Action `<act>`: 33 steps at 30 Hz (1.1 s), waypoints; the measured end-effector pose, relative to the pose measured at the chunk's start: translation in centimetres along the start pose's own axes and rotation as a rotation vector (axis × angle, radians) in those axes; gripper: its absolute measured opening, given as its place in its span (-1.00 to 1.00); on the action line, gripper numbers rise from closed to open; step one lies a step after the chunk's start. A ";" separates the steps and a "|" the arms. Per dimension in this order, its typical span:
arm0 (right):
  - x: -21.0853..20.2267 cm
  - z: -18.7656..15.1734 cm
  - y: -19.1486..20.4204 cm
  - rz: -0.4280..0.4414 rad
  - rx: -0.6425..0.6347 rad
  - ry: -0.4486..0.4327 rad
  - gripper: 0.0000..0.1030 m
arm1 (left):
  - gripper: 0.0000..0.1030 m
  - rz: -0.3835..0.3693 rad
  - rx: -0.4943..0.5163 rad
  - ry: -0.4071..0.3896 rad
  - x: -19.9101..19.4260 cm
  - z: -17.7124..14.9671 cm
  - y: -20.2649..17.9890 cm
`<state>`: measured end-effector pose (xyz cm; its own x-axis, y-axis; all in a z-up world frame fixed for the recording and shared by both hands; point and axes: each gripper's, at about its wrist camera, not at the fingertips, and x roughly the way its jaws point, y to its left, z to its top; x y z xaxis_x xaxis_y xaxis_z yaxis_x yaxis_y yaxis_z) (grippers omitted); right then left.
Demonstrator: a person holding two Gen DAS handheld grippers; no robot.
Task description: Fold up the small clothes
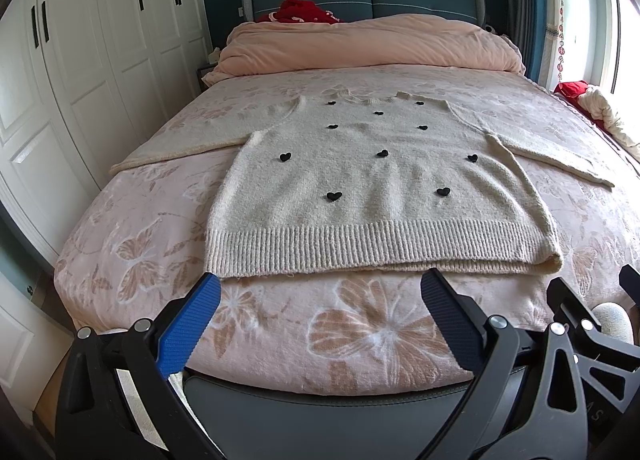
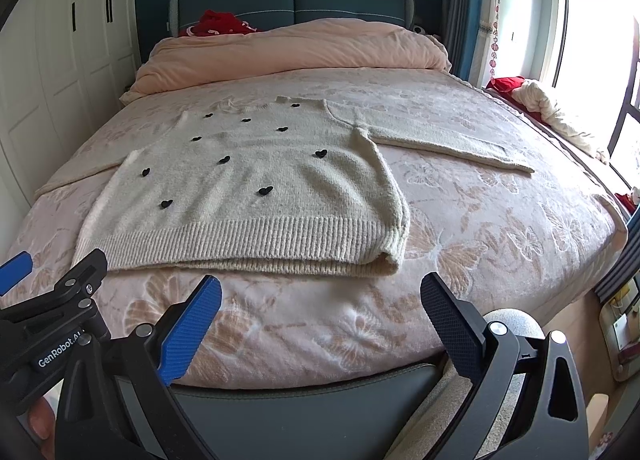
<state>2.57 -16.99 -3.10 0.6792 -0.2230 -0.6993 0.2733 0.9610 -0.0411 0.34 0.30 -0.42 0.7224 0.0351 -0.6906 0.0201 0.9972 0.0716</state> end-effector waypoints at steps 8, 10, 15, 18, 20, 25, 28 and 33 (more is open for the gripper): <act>0.1 -0.2 0.0 0.000 0.001 0.002 0.90 | 0.90 0.002 0.001 -0.001 0.0 0.0 0.1; 0.1 -0.1 0.0 0.000 0.001 0.002 0.90 | 0.90 0.003 0.000 -0.001 0.0 0.0 0.2; 0.1 -0.1 0.0 0.000 0.001 0.003 0.90 | 0.89 0.003 0.002 -0.001 0.0 0.0 0.1; 0.0 -0.1 0.0 0.000 0.001 0.003 0.90 | 0.89 0.003 0.001 0.000 0.0 -0.1 0.0; 0.1 -0.1 0.0 0.000 0.001 0.004 0.90 | 0.89 0.004 0.002 -0.002 0.0 -0.1 0.0; 0.1 0.0 0.0 0.001 0.002 0.005 0.90 | 0.89 0.004 0.002 -0.001 0.0 -0.1 0.0; 0.1 0.0 0.0 0.001 0.001 0.006 0.90 | 0.89 0.005 0.003 -0.001 0.0 -0.1 0.0; 0.1 -0.1 0.0 0.001 0.002 0.007 0.90 | 0.89 0.006 0.004 -0.002 0.0 -0.1 0.1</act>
<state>2.58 -17.02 -3.25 0.6748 -0.2214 -0.7040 0.2742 0.9609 -0.0394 0.25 0.35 -0.47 0.7236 0.0407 -0.6891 0.0185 0.9968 0.0783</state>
